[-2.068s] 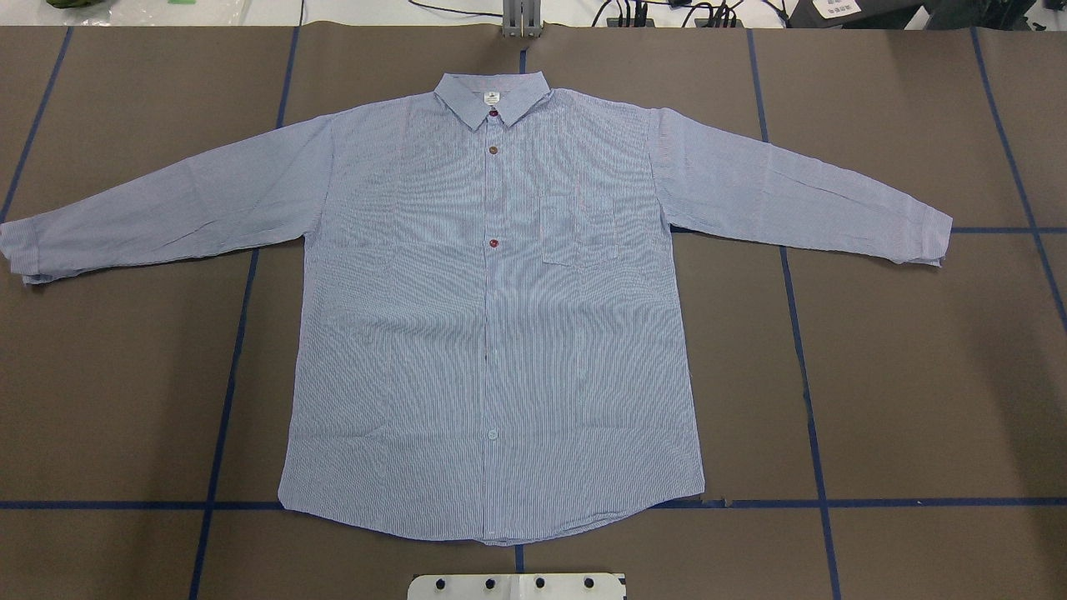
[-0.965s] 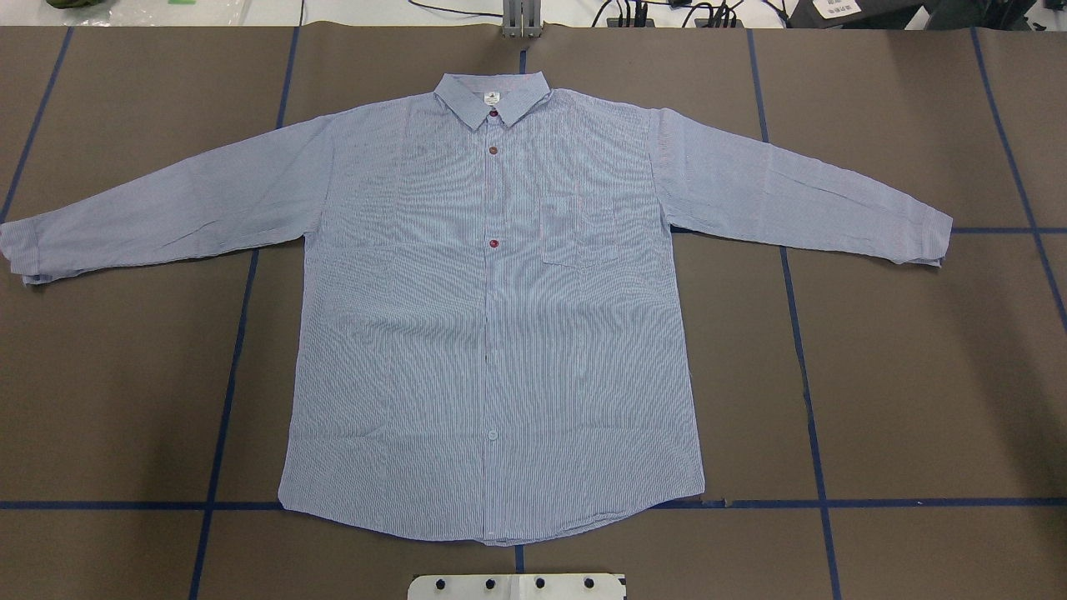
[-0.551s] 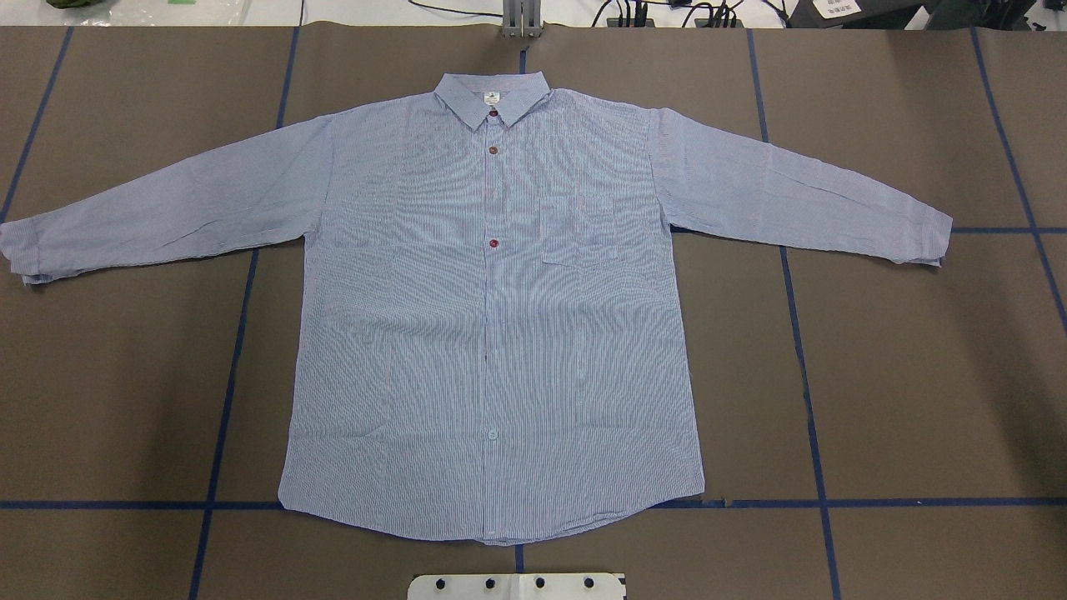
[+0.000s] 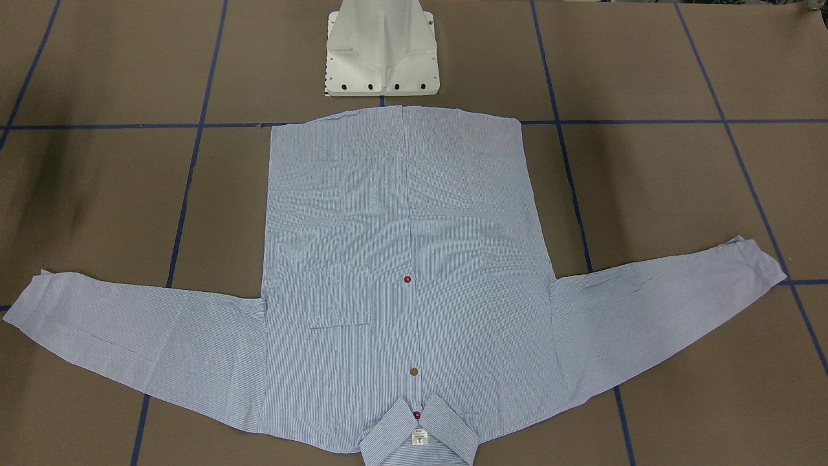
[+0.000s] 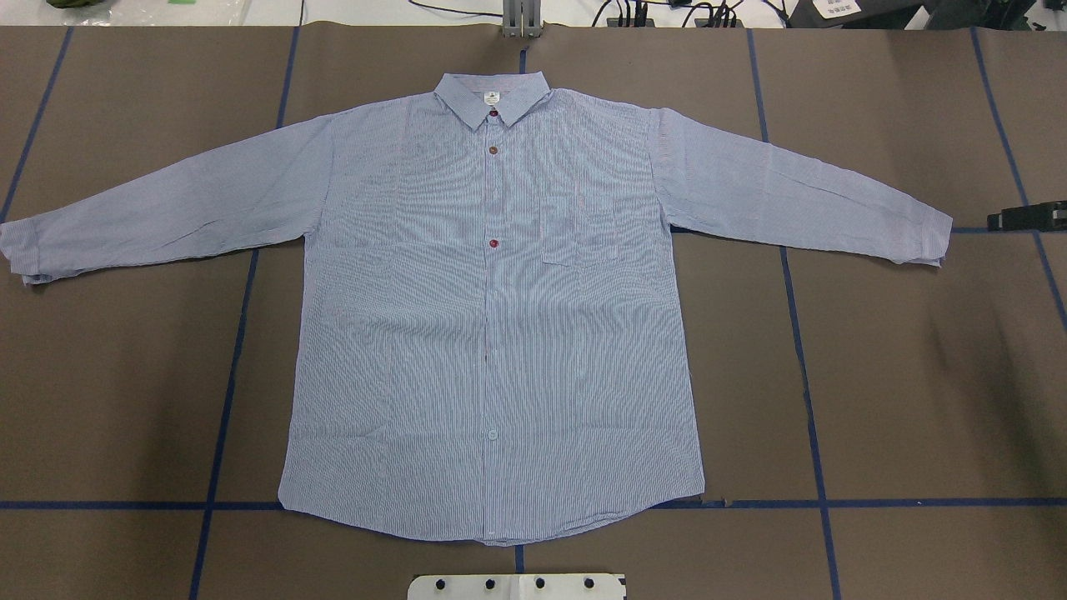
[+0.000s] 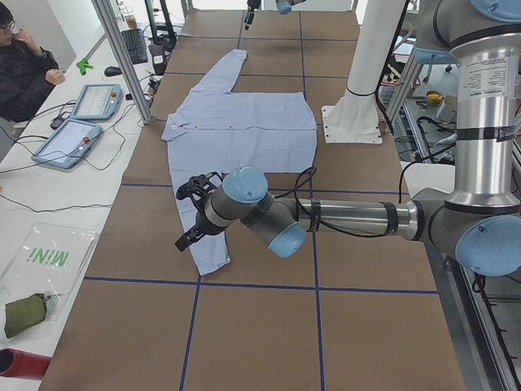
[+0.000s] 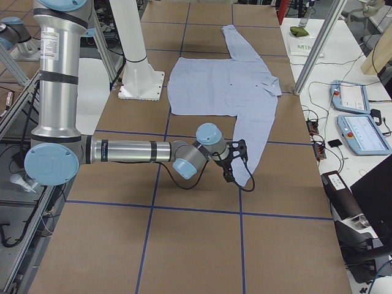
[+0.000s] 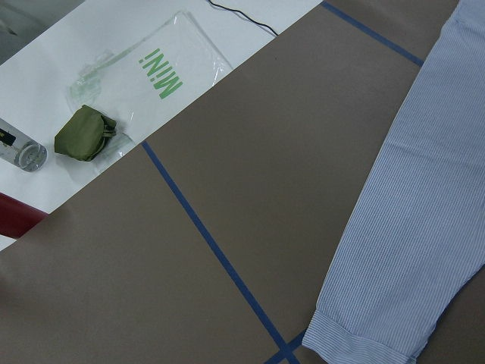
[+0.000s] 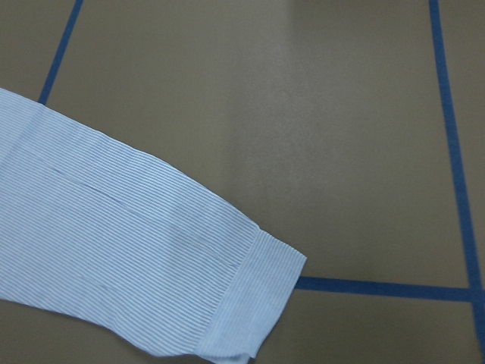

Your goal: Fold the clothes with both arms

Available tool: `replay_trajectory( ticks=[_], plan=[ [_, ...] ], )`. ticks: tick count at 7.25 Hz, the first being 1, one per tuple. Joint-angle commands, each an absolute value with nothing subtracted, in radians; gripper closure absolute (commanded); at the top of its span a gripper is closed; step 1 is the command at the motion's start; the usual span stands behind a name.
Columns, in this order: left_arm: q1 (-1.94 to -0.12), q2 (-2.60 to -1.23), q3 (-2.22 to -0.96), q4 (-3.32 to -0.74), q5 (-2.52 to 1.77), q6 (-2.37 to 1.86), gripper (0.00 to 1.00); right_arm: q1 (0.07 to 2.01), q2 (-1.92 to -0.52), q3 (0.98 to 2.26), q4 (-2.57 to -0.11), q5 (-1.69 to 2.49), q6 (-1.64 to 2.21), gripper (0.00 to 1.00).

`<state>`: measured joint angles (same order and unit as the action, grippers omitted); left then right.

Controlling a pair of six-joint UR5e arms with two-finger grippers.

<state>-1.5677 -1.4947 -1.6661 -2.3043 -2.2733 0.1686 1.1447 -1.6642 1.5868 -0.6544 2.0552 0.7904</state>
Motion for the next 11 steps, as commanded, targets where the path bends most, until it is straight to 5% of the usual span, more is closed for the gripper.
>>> replay_trajectory(
  ticks=[1, 3, 7, 11],
  plan=[
    [-1.568, -1.494, -1.667, -2.309, -2.273, 0.169, 0.0, 0.981, -1.66, 1.557, -0.575, 1.849, 0.977, 0.0],
    [-1.568, -1.494, -1.667, -2.309, -2.273, 0.169, 0.0, 0.942, -1.66, 1.555, -0.569, 1.799, 1.038, 0.14],
    [-1.568, -1.496, -1.667, -2.309, -2.273, 0.169, 0.0, 0.942, -1.608, 1.372, -0.365, 1.798, 1.058, 0.22],
    [-1.566, -1.496, -1.672, -2.309, -2.273, 0.169, 0.0, 0.942, -1.598, 1.358, -0.367, 1.796, 1.06, 0.52]
  ],
)
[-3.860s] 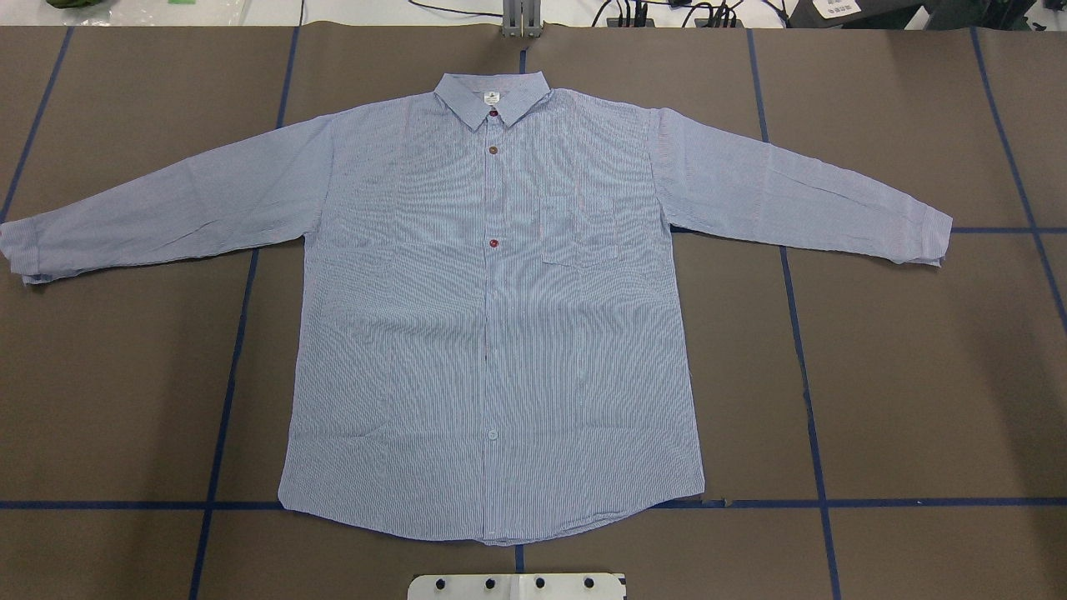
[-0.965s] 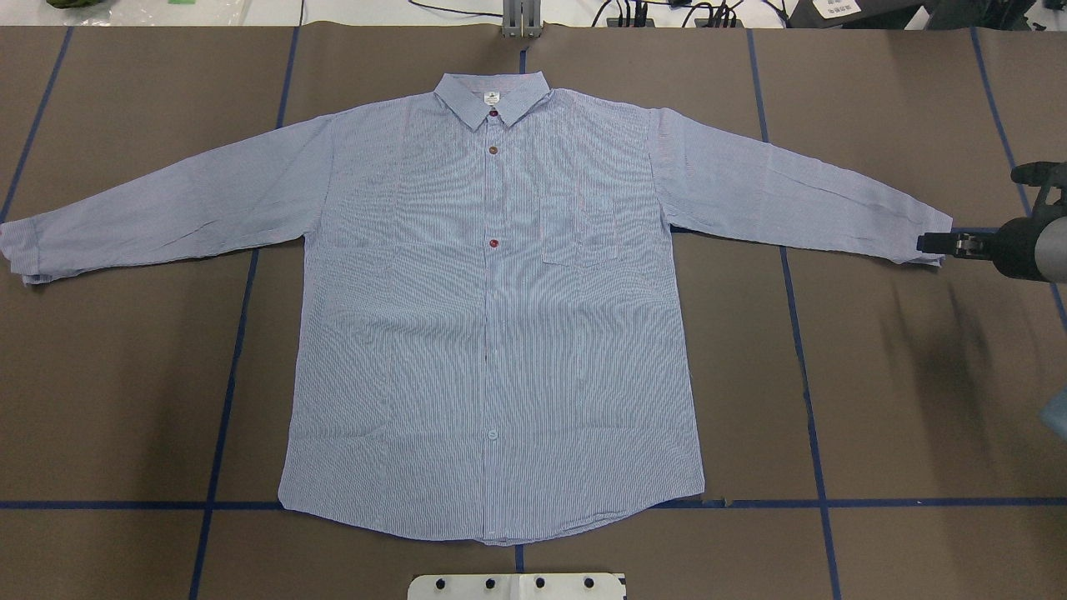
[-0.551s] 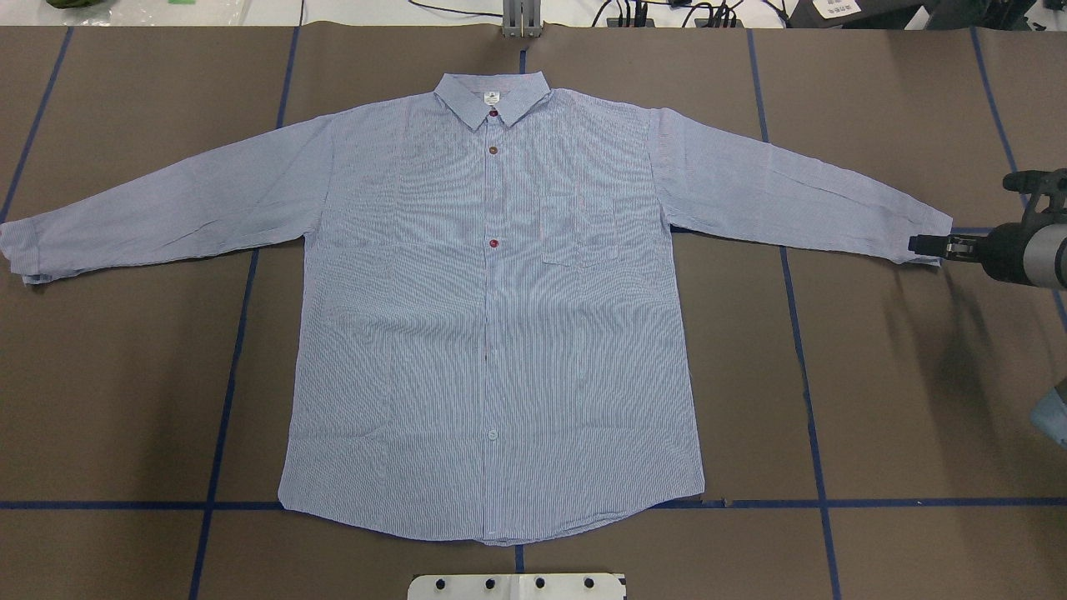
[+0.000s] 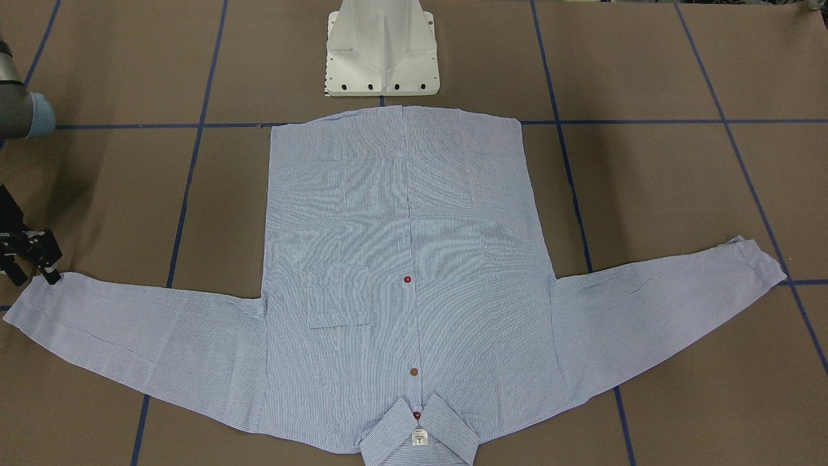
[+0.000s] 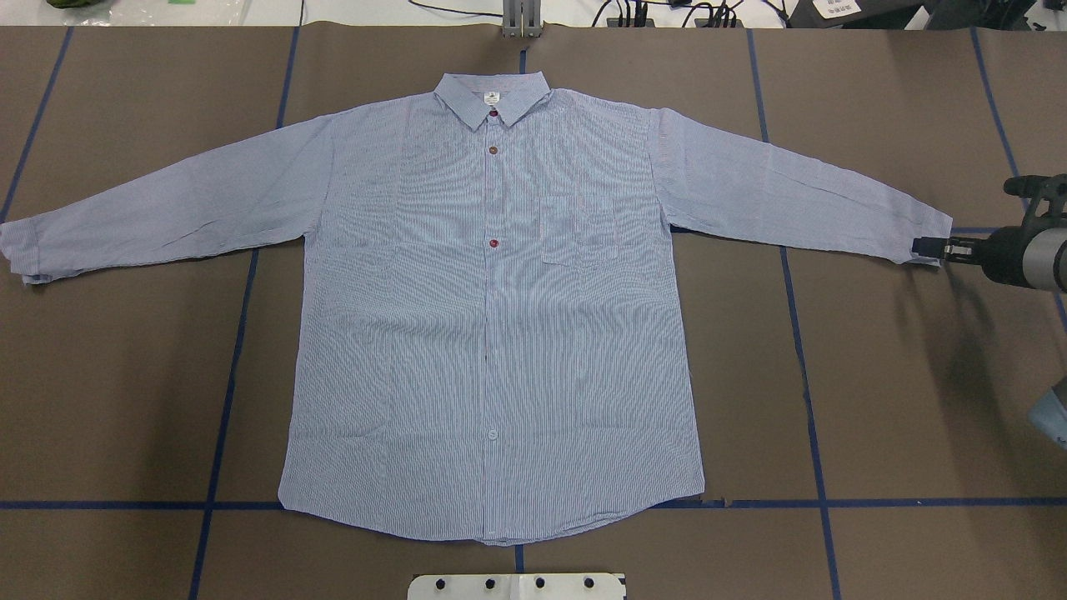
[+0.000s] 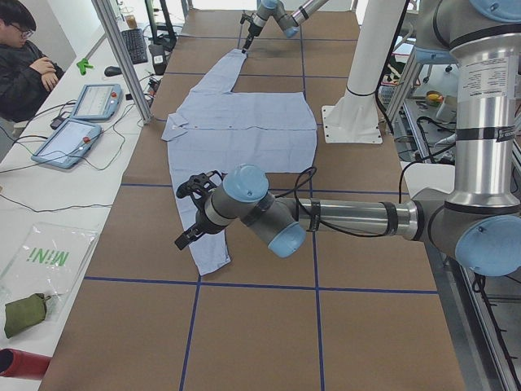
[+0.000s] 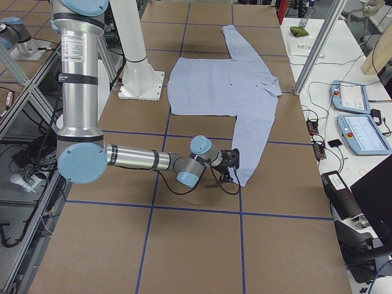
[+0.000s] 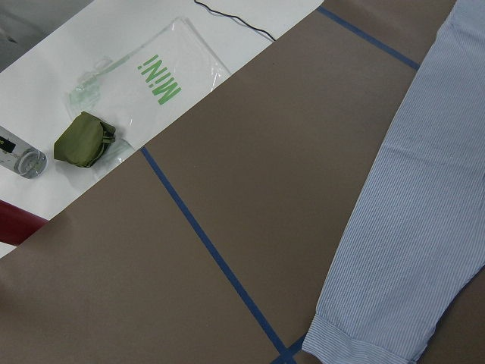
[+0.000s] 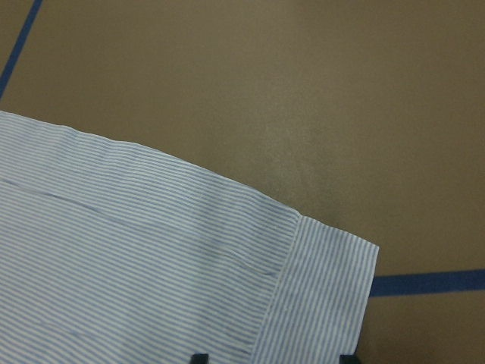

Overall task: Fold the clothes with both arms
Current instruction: 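Lower the right gripper to the cuff of the sleeve nearest it and grasp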

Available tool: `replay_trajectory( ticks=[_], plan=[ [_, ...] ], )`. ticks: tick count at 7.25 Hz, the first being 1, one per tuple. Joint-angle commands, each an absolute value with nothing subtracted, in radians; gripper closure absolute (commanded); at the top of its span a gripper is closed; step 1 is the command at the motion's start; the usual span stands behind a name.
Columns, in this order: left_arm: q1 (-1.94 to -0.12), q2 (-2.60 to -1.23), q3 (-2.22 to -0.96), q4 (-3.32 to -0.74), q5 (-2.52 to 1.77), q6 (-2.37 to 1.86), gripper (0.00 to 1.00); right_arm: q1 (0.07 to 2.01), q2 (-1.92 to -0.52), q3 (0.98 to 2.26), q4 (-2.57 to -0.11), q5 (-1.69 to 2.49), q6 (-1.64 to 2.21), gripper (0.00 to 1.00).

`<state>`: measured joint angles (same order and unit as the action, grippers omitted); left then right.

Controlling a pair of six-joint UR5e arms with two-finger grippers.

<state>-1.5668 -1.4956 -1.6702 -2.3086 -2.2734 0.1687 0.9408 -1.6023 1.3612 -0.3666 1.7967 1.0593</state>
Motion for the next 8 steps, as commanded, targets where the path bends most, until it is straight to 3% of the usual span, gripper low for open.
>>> replay_trajectory(
  ticks=[1, 2, 3, 4, 8],
  plan=[
    [-1.566, -1.496, -1.672, -2.309, -2.273, 0.167, 0.0, 0.94, -1.598, 1.353, -0.367, 1.796, 1.06, 0.55],
    [-1.566, -1.496, -1.672, -2.309, -2.273, 0.169, 0.0, 0.942, -1.598, 1.354, -0.365, 1.798, 1.06, 0.65],
    [-1.566, -1.496, -1.672, -2.309, -2.273, 0.167, 0.0, 0.942, -1.6, 1.356, -0.365, 1.798, 1.06, 0.93],
    [-1.566, -1.496, -1.672, -2.309, -2.273, 0.167, 0.0, 0.942, -1.601, 1.355, -0.365, 1.801, 1.058, 1.0],
    [-1.566, -1.496, -1.674, -2.309, -2.273, 0.166, 0.0, 0.989, -1.592, 1.439, -0.412, 1.87, 1.058, 1.0]
  ],
)
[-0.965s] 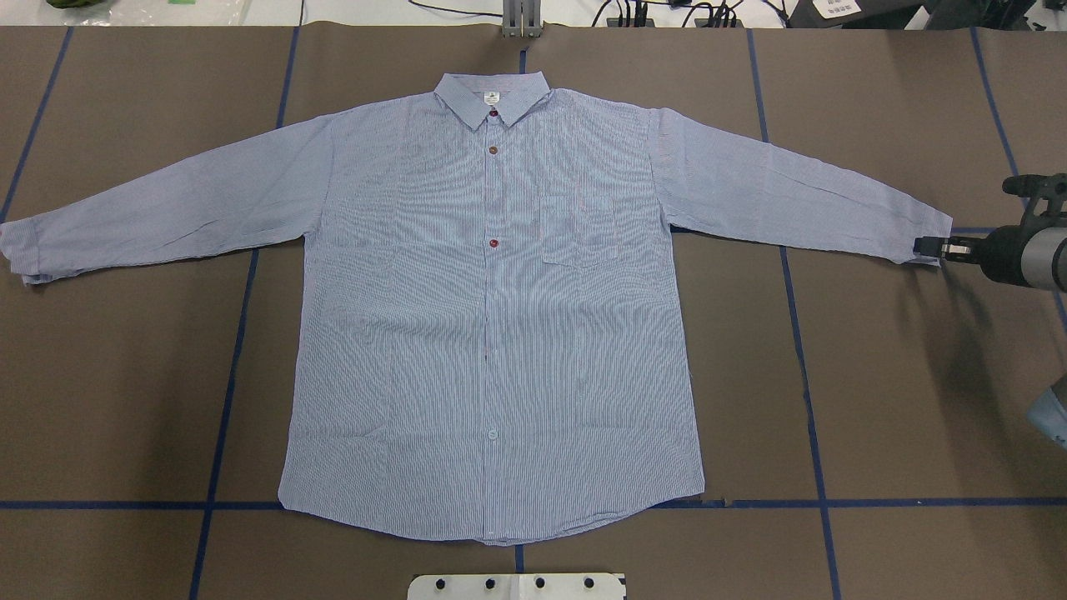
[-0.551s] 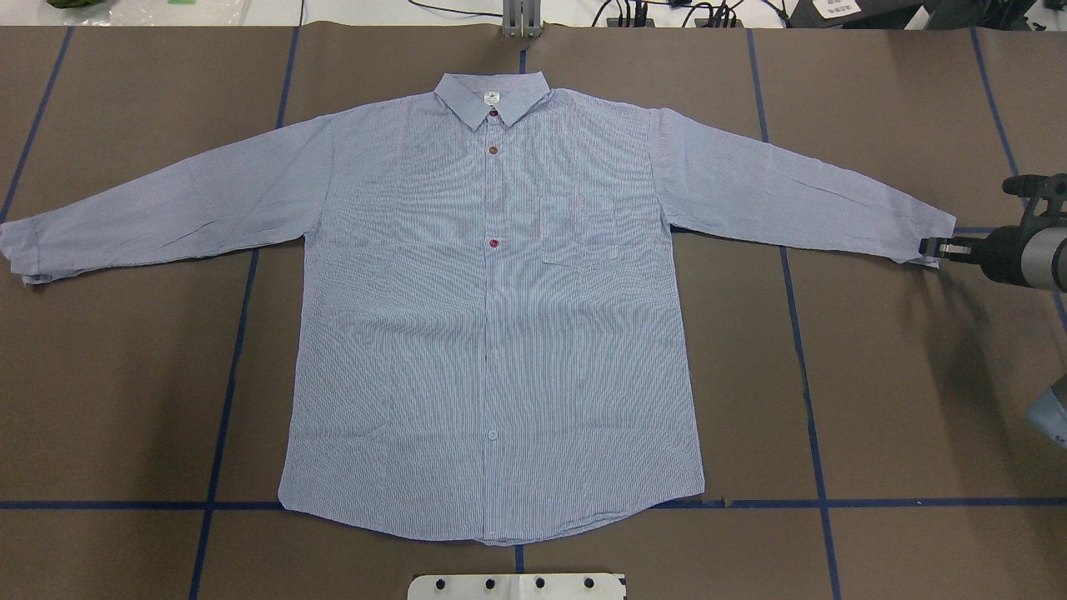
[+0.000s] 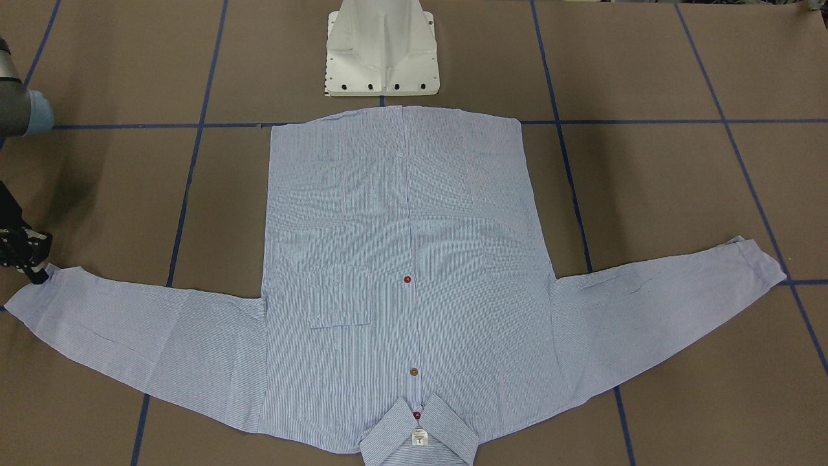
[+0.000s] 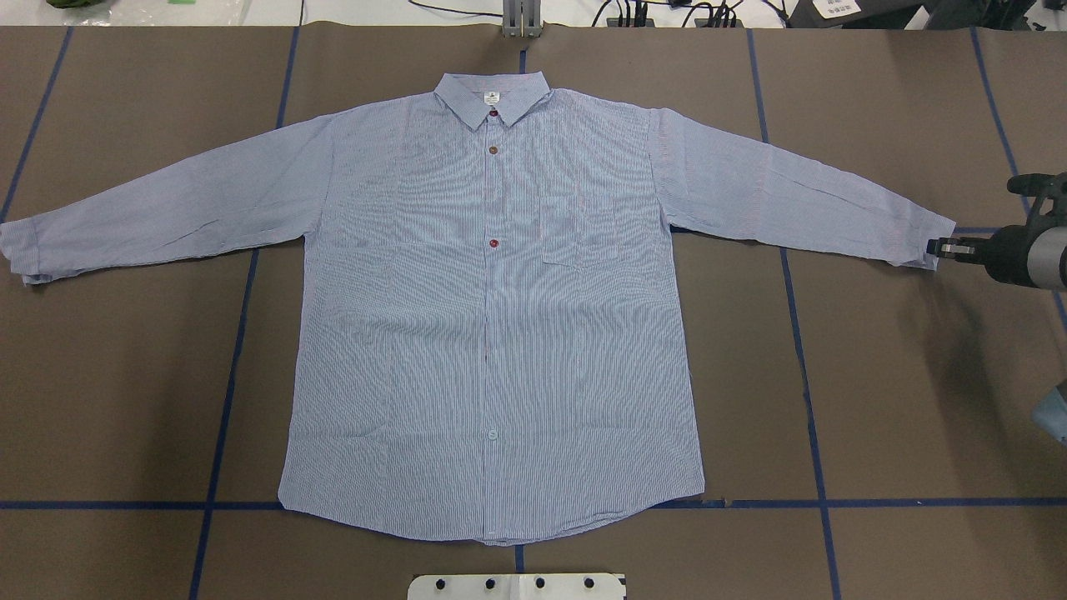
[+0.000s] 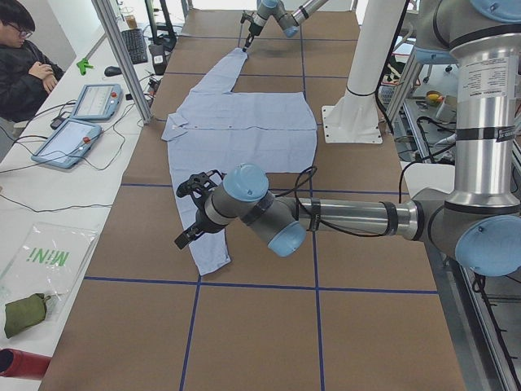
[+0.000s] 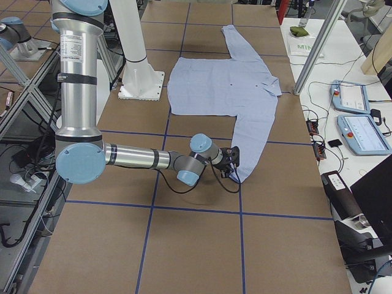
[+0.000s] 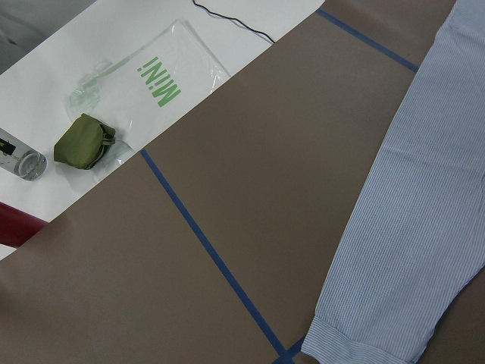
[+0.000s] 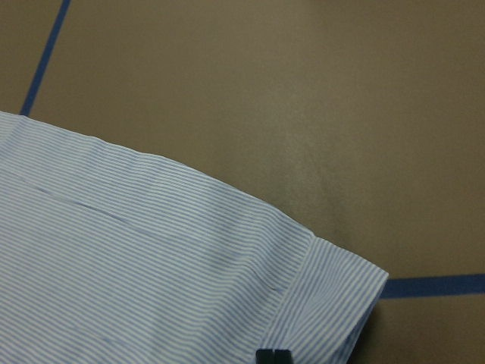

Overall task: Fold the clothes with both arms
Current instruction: 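Lower the right gripper to the cuff of the sleeve nearest it and grasp, then carry the grasped sleeve across the shirt body toward the collar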

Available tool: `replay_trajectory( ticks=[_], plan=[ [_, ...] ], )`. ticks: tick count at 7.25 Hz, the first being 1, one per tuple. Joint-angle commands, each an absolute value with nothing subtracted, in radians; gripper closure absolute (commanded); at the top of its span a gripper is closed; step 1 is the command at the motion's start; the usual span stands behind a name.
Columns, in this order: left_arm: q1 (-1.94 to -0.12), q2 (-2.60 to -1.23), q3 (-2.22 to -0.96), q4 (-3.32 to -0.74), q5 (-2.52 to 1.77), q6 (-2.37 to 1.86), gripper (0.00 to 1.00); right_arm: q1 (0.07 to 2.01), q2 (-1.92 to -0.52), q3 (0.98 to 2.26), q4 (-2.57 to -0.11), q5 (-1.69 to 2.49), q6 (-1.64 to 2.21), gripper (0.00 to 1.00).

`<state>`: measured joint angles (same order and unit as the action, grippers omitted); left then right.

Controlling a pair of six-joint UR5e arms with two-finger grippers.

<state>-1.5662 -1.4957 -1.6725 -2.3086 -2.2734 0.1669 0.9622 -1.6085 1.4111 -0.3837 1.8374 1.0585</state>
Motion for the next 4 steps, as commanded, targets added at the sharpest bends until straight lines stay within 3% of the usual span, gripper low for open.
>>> replay_trajectory(
  ticks=[1, 2, 4],
  plan=[
    [-1.566, -1.496, -1.674, -2.309, -2.273, 0.164, 0.0, 1.003, -1.562, 1.512, -0.502, 1.888, 1.058, 1.0],
    [-1.566, -1.496, -1.674, -2.309, -2.273, 0.164, 0.0, 1.005, -1.499, 1.573, -0.57, 1.884, 1.058, 1.0],
    [-1.566, -1.496, -1.675, -2.309, -2.272, 0.164, 0.0, 0.985, -1.305, 1.551, -0.577, 1.884, 1.06, 1.0]
  ],
)
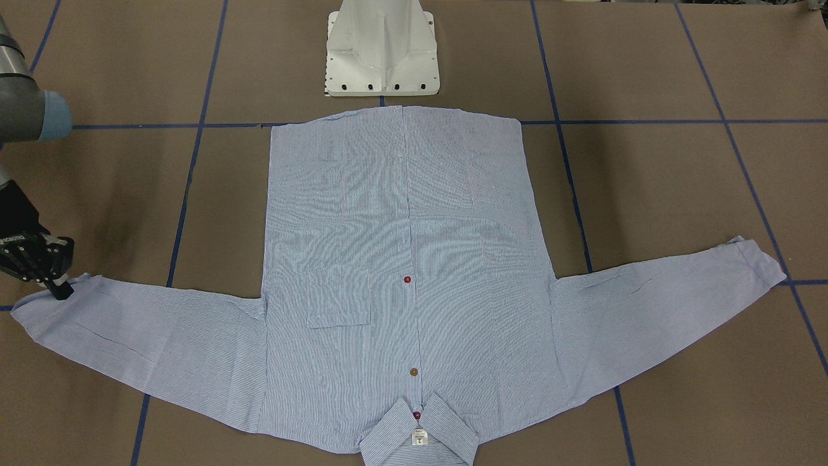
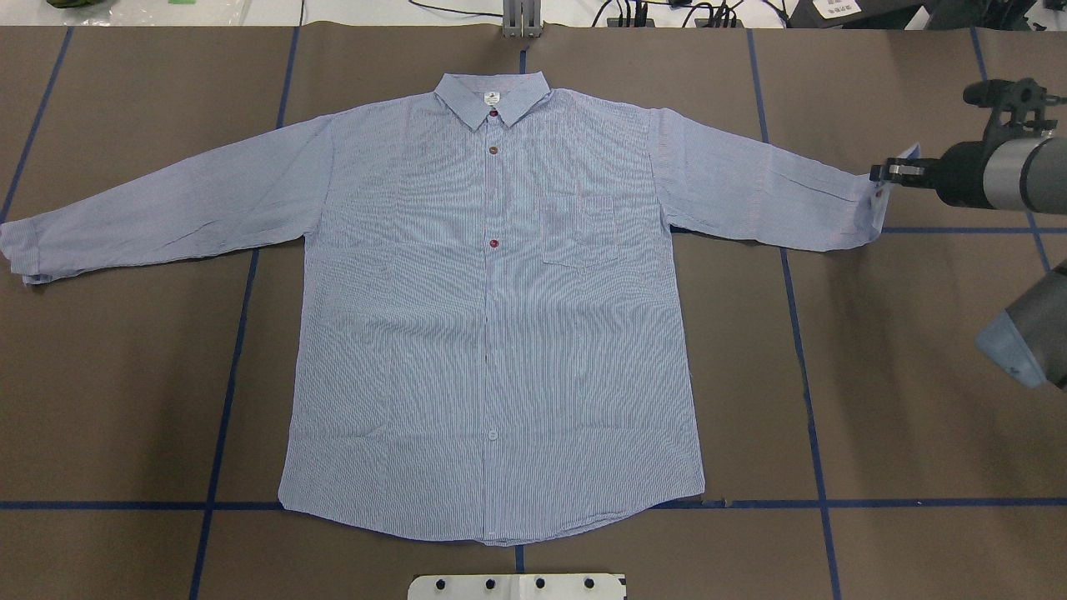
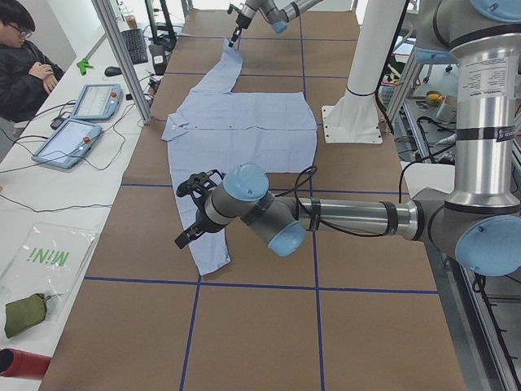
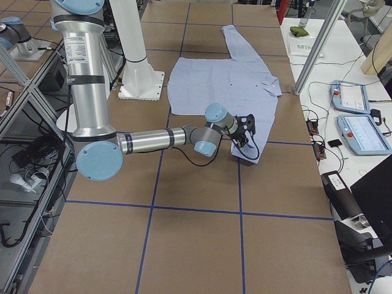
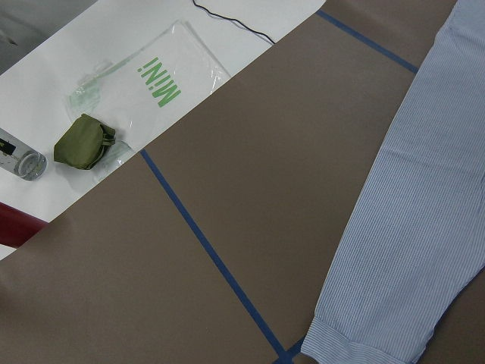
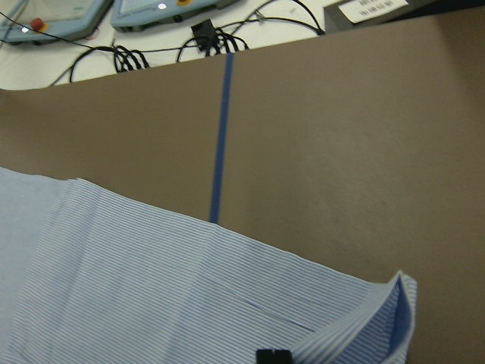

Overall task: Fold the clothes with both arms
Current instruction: 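Carry the grasped sleeve across the shirt body toward the collar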

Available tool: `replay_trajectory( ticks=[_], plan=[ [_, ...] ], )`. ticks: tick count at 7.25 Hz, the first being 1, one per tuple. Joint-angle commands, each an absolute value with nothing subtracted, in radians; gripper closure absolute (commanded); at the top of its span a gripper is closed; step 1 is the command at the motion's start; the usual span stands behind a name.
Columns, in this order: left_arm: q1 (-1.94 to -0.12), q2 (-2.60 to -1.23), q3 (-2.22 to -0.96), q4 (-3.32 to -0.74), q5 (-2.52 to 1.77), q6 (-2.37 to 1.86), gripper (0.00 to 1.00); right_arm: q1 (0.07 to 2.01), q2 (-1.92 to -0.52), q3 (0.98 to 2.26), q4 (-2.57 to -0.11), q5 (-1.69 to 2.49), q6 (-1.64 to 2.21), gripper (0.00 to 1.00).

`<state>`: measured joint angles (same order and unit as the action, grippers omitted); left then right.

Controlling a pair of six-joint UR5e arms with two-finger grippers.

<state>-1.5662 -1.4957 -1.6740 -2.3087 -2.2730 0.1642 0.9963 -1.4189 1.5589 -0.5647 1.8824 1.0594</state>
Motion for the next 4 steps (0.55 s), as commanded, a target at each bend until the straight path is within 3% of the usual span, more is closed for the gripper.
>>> replay_trajectory(
  ticks=[1, 4],
  plan=[
    [-1.566, -1.496, -1.675, -2.309, -2.273, 0.163, 0.0, 0.93, -1.199, 1.525, -0.575, 1.876, 1.089, 1.0],
    [-1.568, -1.497, -1.675, -2.309, -2.272, 0.163, 0.0, 0.688, -0.978, 1.523, -0.685, 1.496, 1.346, 1.0]
  ],
)
